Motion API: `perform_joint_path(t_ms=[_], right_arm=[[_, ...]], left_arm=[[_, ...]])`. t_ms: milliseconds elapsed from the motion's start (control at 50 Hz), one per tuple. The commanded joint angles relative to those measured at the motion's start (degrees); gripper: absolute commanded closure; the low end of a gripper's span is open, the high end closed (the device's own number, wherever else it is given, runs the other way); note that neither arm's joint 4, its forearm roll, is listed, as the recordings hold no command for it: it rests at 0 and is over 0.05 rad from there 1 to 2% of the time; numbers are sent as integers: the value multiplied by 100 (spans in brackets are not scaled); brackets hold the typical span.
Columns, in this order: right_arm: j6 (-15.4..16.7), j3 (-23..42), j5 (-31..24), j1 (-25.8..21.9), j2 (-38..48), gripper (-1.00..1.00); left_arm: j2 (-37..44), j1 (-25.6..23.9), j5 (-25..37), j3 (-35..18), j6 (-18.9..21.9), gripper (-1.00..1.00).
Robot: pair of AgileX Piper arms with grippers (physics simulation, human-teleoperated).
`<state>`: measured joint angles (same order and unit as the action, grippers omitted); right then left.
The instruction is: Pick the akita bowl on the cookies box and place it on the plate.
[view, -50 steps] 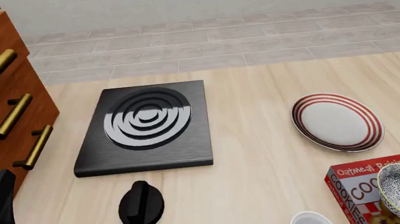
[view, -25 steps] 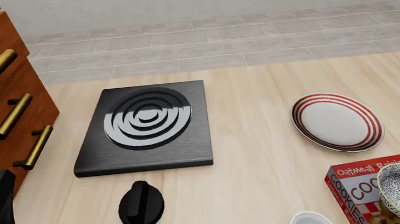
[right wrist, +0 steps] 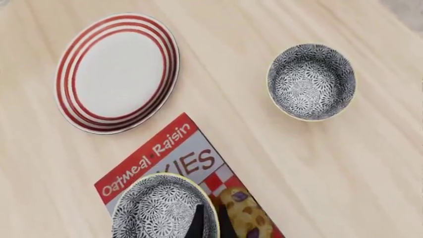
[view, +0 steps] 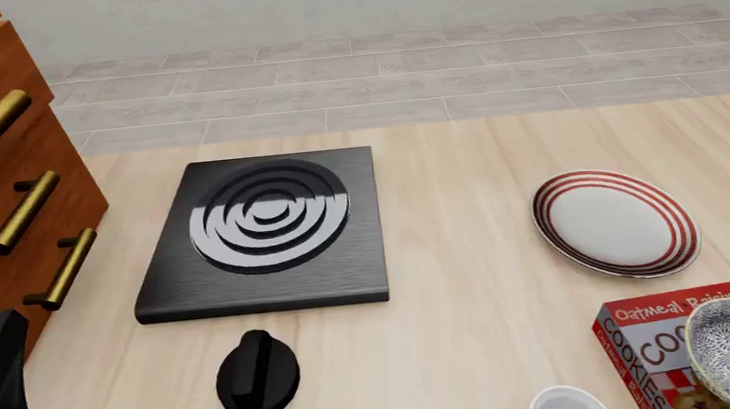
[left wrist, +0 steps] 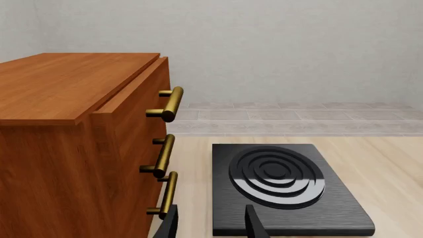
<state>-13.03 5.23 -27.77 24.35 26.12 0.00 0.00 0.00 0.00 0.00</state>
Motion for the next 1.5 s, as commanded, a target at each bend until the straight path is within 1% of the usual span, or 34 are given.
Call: perform_joint_path(t_ms=[20, 120, 200, 220, 280, 340, 380, 440, 460, 480, 500, 520, 540, 560, 600, 620, 640, 700, 780, 840, 860, 900, 1020, 1040, 1080, 1120, 1160, 1220, 1240, 1260, 1300, 1340, 1380, 1500], right_arm=[[19, 119, -143, 42, -66, 100], [38, 146, -60, 111, 34, 100], [36, 201, -136, 100, -17, 100], [-4, 252, -245, 59, -114, 100], [-4, 286, -265, 71, -125, 100], [-71, 448, -537, 5, -352, 100], [-90, 488, -586, -2, -393, 100], [-235, 618, -832, -105, -631, 100], [-378, 661, -929, -151, -746, 100], [-443, 688, -1054, -242, -861, 100], [-441, 736, -1134, -296, -928, 100], [-520, 780, -1148, -302, -945, 100], [-660, 809, -1270, -403, -1095, 100], [-672, 852, -1369, -507, -1177, 100], [-856, 947, -1460, -641, -1279, 100], [-856, 948, -1462, -641, -1281, 100], [-789, 1045, -1494, -730, -1275, 100], [-864, 1242, -1548, -902, -1272, 100], [-1062, 1403, -1541, -1097, -1276, 100], [-1162, 1527, -1436, -1212, -1169, 100], [-1131, 1601, -1371, -1222, -1077, 100], [-1214, 1677, -1295, -1268, -1000, 100], [-1287, 1897, -1022, -1302, -703, 100], [-1340, 1990, -922, -1307, -584, 100], [-1338, 2076, -797, -1367, -431, 100], [-1347, 2086, -740, -1394, -367, 100], [-1387, 2102, -517, -1470, -165, 100], [-1504, 2100, -299, -1585, -23, 100], [-1609, 2085, -217, -1701, 8, 100], [-1572, 2105, -142, -1668, 112, 100], [-1663, 2107, 12, -1757, 225, 100], [-1656, 2124, 82, -1761, 305, 100], [-1723, 2135, 235, -1825, 446, 100], [-1791, 2241, 649, -1979, 903, 100]], left_arm=[[0, 0, 0, 0, 0, -100], [0, 0, 0, 0, 0, -100], [0, 0, 0, 0, 0, -100], [0, 0, 0, 0, 0, -100], [0, 0, 0, 0, 0, -100], [0, 0, 0, 0, 0, -100], [0, 0, 0, 0, 0, -100], [0, 0, 0, 0, 0, -100], [0, 0, 0, 0, 0, -100], [0, 0, 0, 0, 0, -100], [0, 0, 0, 0, 0, -100], [0, 0, 0, 0, 0, -100], [0, 0, 0, 0, 0, -100], [0, 0, 0, 0, 0, -100], [0, 0, 0, 0, 0, -100], [0, 0, 0, 0, 0, -100], [0, 0, 0, 0, 0, -100], [0, 0, 0, 0, 0, -100], [0, 0, 0, 0, 0, -100], [0, 0, 0, 0, 0, -100], [0, 0, 0, 0, 0, -100], [0, 0, 0, 0, 0, -100], [0, 0, 0, 0, 0, -100], [0, 0, 0, 0, 0, -100], [0, 0, 0, 0, 0, -100], [0, 0, 0, 0, 0, -100], [0, 0, 0, 0, 0, -100], [0, 0, 0, 0, 0, -100], [0, 0, 0, 0, 0, -100], [0, 0, 0, 0, 0, -100], [0, 0, 0, 0, 0, -100], [0, 0, 0, 0, 0, -100], [0, 0, 0, 0, 0, -100], [0, 0, 0, 0, 0, -100]])
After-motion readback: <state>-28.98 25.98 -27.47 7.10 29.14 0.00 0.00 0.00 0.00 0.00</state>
